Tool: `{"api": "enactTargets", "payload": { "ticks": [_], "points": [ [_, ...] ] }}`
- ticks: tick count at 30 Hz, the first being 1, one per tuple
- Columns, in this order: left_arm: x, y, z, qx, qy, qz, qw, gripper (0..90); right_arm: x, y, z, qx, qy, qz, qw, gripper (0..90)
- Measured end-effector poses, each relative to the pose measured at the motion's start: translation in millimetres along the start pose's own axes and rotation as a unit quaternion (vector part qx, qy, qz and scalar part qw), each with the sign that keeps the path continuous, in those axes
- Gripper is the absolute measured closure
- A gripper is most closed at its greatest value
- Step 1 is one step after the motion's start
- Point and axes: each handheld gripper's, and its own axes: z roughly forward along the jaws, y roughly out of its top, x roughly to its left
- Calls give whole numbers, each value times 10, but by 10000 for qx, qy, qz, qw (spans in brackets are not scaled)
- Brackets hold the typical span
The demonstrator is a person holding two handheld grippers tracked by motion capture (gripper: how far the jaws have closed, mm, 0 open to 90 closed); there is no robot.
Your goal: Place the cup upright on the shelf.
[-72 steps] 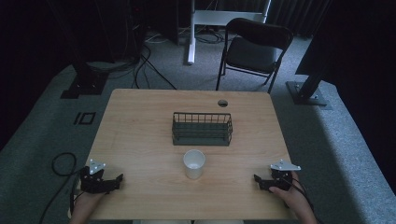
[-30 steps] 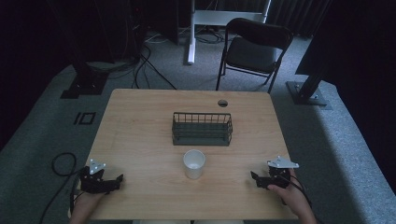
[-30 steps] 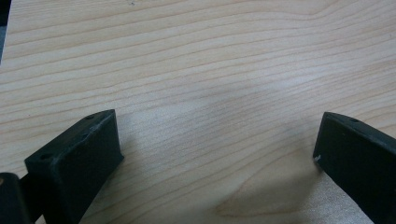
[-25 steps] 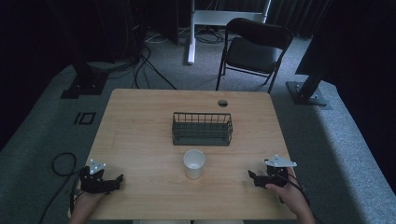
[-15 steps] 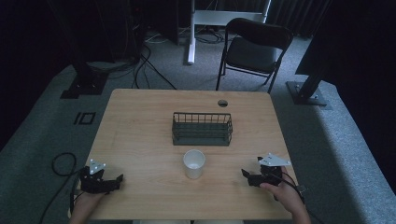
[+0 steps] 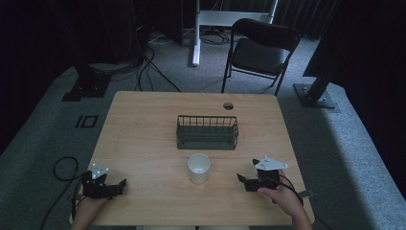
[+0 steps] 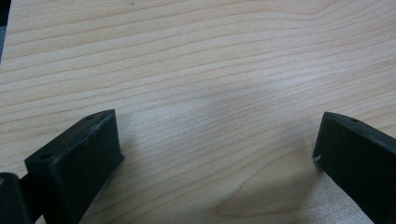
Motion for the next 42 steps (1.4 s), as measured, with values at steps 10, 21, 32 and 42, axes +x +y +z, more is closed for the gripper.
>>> {"api": "enactTargets", "payload": {
  "ticks": [10, 21, 32, 42],
  "points": [
    [0, 0, 0, -2, -1, -1, 10000, 9, 169, 88, 111, -79, 231, -172, 9996, 130],
    [0, 0, 0, 0, 0, -1, 10000, 9, 355, 180, 240, -78, 557, -352, 9978, 130],
    [0, 0, 0, -2, -1, -2, 10000, 9, 550, 261, 386, -222, 837, -468, 9951, 151],
    [0, 0, 0, -2, -2, -2, 10000, 9, 683, 403, 474, -387, 1054, -570, 9920, 151]
  ]
}}
